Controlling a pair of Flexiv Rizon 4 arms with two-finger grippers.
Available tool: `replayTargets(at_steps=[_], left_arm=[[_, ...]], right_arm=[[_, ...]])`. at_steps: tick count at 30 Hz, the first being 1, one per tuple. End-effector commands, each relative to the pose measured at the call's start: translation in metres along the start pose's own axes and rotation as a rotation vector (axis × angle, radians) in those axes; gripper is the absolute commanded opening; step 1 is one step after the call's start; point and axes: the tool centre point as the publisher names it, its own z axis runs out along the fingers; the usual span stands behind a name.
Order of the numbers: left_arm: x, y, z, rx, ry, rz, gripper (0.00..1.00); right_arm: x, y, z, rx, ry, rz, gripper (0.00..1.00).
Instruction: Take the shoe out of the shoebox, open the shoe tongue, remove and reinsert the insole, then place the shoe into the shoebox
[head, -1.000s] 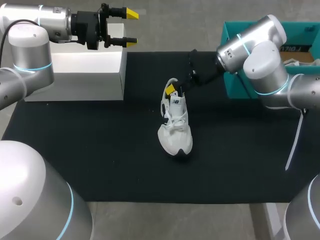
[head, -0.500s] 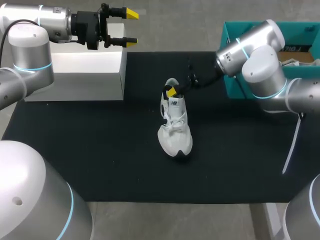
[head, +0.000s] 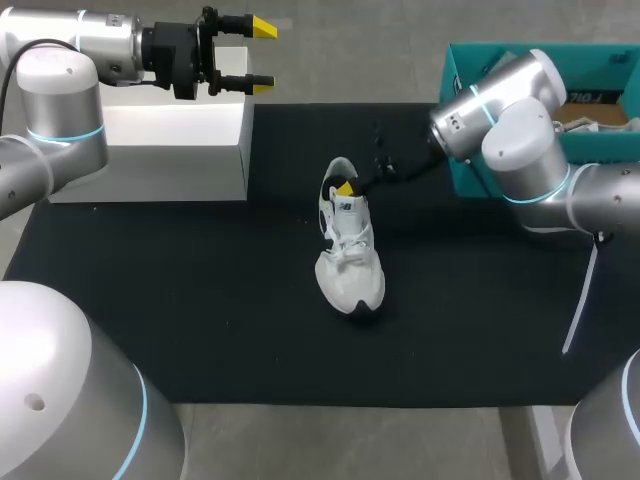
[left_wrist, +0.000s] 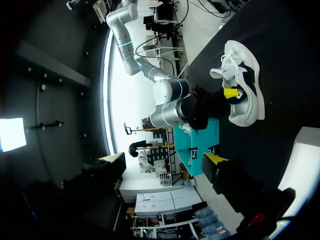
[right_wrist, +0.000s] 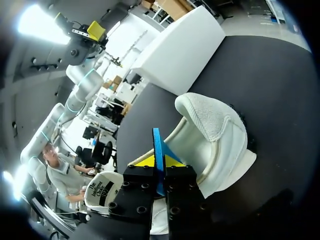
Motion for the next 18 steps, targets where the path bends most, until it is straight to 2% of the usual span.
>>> replayTargets(at_steps=[1, 4, 5, 6, 7, 18], left_arm=[[0.000, 0.000, 0.000, 0.000, 0.002, 0.002, 1.00], [0.000, 0.000, 0.000, 0.000, 0.002, 0.002, 1.00], [0.000, 0.000, 0.000, 0.000, 0.002, 0.002, 1.00], [0.000, 0.000, 0.000, 0.000, 0.002, 0.002, 1.00], [0.000, 0.000, 0.000, 0.000, 0.002, 0.002, 1.00], [0.000, 0.000, 0.000, 0.000, 0.002, 0.002, 1.00]], right_arm=[[-0.004, -0.002, 0.007, 0.014, 0.004, 0.010, 0.00], [-0.004, -0.004, 0.006, 0.009, 0.006, 0.017, 0.00], [-0.003, -0.003, 0.005, 0.007, 0.004, 0.014, 0.25], [-0.002, -0.003, 0.004, 0.007, 0.003, 0.013, 0.38], [0.000, -0.002, 0.003, 0.005, -0.005, 0.003, 1.00], [0.007, 0.010, -0.003, 0.026, -0.056, -0.042, 1.00]])
